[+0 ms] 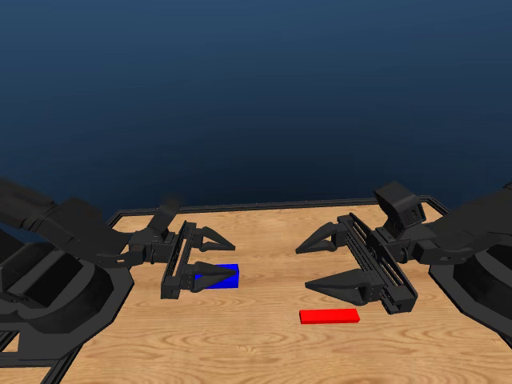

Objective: Insert peg into socket

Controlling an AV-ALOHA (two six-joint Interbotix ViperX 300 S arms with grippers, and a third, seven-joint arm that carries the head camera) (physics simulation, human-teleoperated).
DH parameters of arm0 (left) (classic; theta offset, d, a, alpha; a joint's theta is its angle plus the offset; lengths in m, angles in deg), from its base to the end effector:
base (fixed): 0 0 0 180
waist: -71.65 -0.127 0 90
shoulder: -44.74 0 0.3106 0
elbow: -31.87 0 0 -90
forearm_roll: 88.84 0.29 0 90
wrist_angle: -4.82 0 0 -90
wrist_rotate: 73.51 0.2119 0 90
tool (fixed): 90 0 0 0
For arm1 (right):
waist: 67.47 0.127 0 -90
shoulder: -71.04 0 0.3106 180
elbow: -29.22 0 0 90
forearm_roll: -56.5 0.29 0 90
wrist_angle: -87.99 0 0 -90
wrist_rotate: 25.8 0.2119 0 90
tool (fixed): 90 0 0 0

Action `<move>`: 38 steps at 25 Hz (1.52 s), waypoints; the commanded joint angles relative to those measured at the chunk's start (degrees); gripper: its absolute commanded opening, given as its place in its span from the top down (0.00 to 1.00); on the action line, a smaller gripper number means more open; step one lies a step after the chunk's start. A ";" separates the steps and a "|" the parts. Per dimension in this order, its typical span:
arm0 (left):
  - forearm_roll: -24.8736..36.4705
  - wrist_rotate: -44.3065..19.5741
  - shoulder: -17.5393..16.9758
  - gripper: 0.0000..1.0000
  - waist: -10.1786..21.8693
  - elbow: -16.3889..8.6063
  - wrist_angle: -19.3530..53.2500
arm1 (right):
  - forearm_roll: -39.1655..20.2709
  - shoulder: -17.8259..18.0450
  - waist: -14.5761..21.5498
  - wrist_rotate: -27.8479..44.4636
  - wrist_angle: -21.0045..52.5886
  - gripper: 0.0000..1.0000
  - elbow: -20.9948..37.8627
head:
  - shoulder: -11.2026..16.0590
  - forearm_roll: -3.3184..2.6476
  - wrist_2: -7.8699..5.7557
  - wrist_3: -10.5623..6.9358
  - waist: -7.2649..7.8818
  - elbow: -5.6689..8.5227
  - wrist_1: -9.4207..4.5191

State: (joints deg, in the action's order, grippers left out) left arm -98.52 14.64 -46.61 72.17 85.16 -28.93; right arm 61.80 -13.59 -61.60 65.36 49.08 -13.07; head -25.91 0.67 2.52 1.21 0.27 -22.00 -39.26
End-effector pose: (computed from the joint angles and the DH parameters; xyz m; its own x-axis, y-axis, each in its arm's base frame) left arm 0.3716 0.0164 0.1420 0.9446 0.0848 -0.3170 -0.1332 0.9820 -0.1340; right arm 0.4324 0.0321 0.1893 0.9871 0.0432 -0.1539 -0.0307 0.9961 0.0822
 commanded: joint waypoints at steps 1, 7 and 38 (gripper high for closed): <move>0.64 -1.31 -2.28 0.00 -1.86 0.26 9.65 | -0.62 0.23 -0.15 -0.21 1.69 0.00 2.38 | 3.74 0.79 2.34 1.47 1.27 2.45 1.62; 2.01 -3.10 -3.66 0.00 -3.25 2.70 12.97 | -0.95 2.38 -0.48 -1.56 6.55 0.00 5.73 | 8.46 1.61 4.42 3.55 2.49 4.50 0.96; 11.57 -15.88 16.77 1.00 -9.82 2.75 3.82 | 0.31 5.04 -1.13 5.18 10.11 0.00 4.35 | 14.82 1.55 4.16 1.73 2.80 7.67 -0.03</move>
State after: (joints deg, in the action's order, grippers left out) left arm -87.20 1.06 -29.81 59.14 87.93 -23.67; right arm 61.84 -8.13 -63.39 69.45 58.97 -9.11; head -10.32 2.36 7.33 3.55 3.34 -15.06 -39.78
